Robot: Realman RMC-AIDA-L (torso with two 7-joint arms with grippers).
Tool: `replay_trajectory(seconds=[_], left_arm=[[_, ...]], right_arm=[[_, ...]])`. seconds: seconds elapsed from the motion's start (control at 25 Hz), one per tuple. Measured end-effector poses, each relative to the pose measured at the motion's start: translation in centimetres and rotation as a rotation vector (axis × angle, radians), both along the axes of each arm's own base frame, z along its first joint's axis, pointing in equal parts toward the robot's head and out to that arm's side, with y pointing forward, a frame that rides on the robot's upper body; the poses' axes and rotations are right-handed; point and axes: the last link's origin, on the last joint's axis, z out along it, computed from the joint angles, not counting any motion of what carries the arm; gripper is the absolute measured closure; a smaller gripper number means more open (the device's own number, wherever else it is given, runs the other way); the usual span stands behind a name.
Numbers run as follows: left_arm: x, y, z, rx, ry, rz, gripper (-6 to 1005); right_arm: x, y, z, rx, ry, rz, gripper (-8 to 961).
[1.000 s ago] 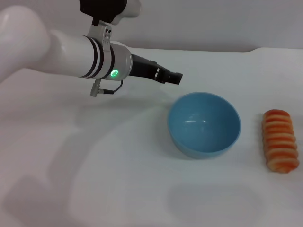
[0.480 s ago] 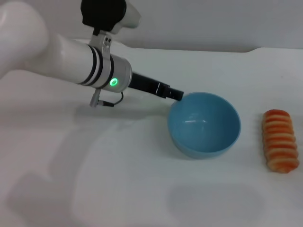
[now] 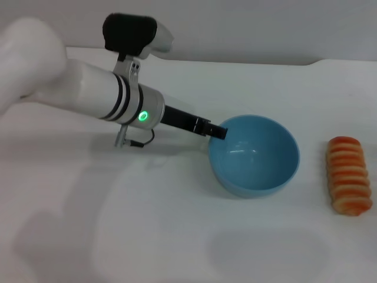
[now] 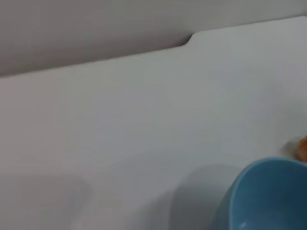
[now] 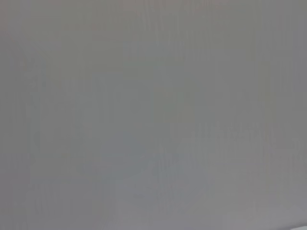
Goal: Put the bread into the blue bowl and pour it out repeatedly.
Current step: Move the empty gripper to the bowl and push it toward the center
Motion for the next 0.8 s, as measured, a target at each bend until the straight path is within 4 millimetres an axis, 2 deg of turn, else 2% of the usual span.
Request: replay_trajectory(seconds=[0.24,0.56,0.76,0.8], left_arm=[[-0.3,-0.7,-1.5,-0.023,0.019,-0.007,156],[-0.6,-1.1,-2.4,-0.029,-0.005,0.039,165],[-0.8,-0.9,-2.1,-0.022,-0.063,0.1,181],[-0.8,-0.9,-2.0,-0.017,-0.069,0.103,216]], right_arm=[[0.0,0.0,-0.1,-0.002,0.0,0.001,344],[0.0,-0.1,-0.2,-0.006,0.001,0.001,344],[0.0,-0.1,-0.2,-0.005,0.002,0.0,343],[0.0,-0.1,-0.2,-0.005,0.002,0.0,343]])
